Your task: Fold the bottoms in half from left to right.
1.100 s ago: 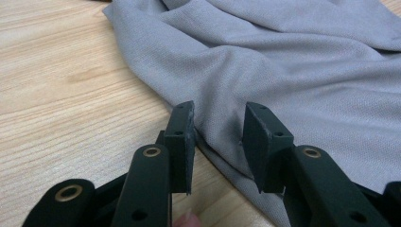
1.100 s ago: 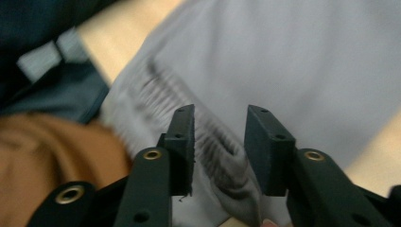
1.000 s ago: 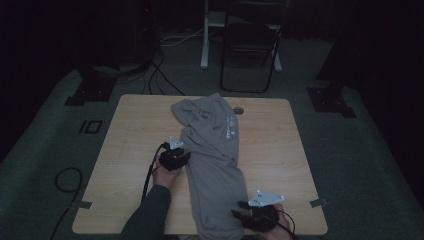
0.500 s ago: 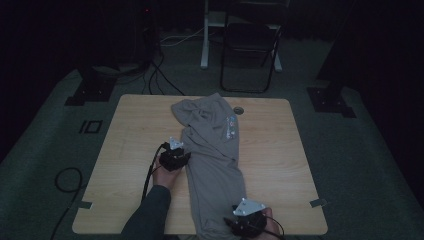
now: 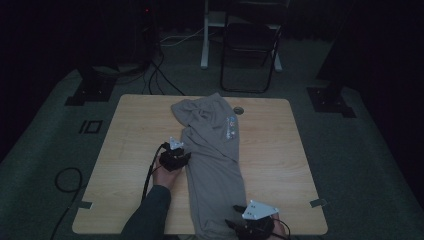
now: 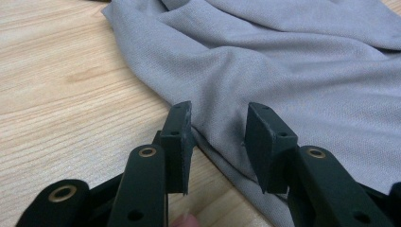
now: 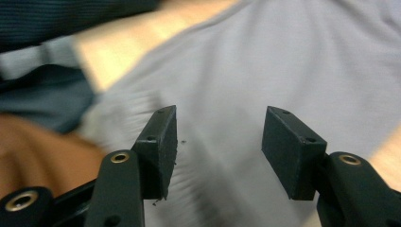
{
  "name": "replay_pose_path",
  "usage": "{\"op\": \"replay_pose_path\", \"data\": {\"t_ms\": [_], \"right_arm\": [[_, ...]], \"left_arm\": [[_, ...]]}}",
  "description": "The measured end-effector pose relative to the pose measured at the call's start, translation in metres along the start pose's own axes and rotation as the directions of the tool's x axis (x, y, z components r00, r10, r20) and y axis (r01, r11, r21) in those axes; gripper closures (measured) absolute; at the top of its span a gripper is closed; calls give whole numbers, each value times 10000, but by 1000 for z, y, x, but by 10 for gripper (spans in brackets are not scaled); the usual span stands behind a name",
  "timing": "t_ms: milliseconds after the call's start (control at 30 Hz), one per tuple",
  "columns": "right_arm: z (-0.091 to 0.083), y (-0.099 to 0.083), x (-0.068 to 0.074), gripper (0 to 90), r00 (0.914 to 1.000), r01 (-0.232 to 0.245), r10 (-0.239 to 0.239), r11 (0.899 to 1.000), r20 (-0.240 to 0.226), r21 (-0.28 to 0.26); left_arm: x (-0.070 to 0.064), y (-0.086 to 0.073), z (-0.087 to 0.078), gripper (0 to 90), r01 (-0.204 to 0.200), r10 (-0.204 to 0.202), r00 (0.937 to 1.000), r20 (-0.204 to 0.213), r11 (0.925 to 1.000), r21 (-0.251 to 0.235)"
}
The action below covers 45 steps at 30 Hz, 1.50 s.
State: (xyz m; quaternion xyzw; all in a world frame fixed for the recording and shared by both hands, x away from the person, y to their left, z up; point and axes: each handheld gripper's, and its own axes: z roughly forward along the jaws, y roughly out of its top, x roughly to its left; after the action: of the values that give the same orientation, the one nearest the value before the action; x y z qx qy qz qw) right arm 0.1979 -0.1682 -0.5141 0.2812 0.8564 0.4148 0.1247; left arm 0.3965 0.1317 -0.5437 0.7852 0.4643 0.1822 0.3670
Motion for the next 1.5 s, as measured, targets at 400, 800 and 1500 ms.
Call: {"op": "replay_pose_path", "data": {"t_ms": [400,800,1500], "right_arm": [[25,-11,13,476,9878,1122,-963,9851,-1228,1301],[10,1,-10,439,9967,142,-152,9998,-796,-129],[91,42,-96,485,9549,-1574,1533,9875,2542,-40]], "left_arm": [[-3,0,0,475,-297,296,9995,81,9995,84],[-5,-1,0,428,-424,423,9991,45,9990,124],[-15,-9,-8,820,-765,762,9950,650,9971,11]]}}
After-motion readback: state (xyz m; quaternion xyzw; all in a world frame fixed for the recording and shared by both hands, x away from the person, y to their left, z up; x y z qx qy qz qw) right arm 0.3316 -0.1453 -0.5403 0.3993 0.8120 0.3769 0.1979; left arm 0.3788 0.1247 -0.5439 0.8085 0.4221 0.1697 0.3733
